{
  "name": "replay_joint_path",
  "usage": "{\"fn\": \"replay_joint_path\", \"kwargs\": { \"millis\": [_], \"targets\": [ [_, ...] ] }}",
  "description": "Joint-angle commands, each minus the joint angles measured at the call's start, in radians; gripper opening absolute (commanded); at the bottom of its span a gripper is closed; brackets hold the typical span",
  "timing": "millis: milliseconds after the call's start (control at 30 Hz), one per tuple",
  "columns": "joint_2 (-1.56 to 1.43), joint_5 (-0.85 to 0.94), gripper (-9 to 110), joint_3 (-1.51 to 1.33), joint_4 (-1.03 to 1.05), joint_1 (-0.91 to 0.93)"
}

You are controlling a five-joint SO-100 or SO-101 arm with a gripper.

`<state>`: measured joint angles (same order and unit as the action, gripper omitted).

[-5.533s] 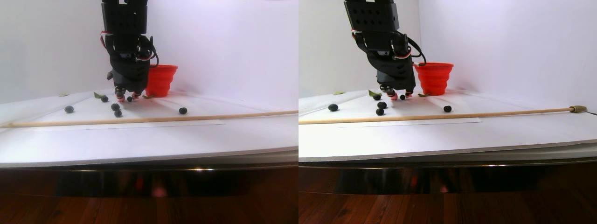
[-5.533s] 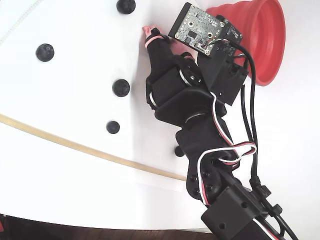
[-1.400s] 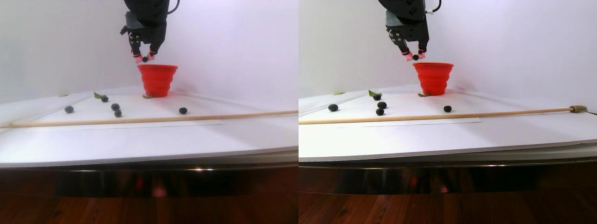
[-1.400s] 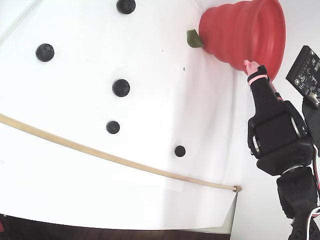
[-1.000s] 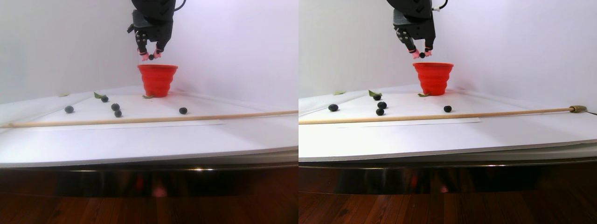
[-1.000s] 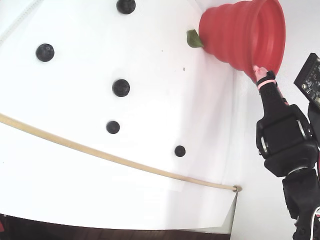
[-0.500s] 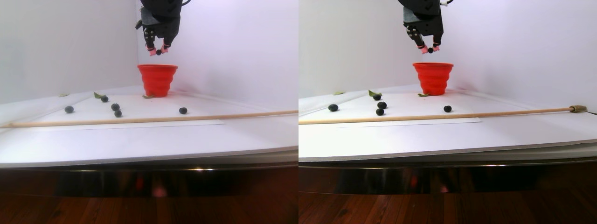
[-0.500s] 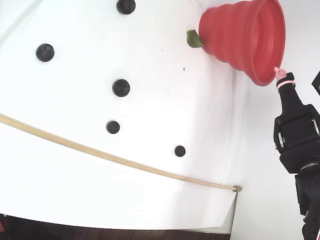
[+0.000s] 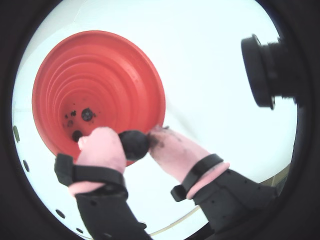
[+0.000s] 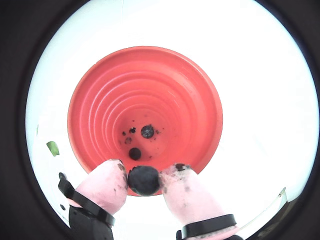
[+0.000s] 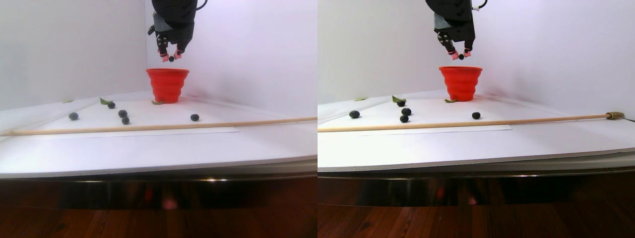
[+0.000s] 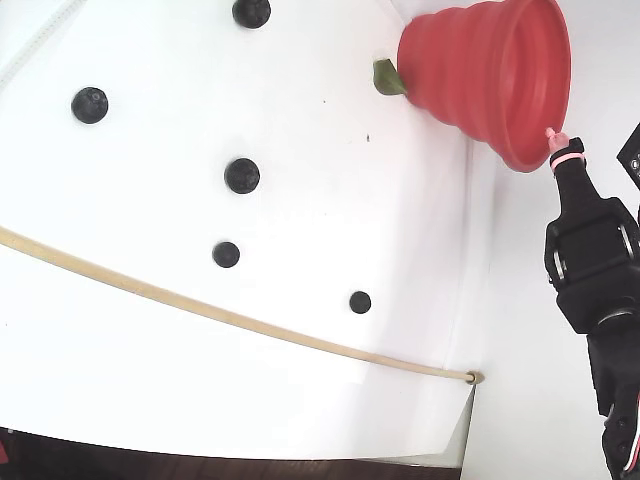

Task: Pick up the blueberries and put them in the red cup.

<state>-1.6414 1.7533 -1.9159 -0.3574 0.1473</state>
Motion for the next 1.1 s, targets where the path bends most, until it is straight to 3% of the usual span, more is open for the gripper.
{"fn": "replay_joint_path", "kwargs": {
  "millis": [0,1067],
  "targets": [
    [-0.035,-0.017,16,0.098,-0.002,0.018],
    [-0.318,-0.011,15,-0.144,0.086,0.055]
  ]
}}
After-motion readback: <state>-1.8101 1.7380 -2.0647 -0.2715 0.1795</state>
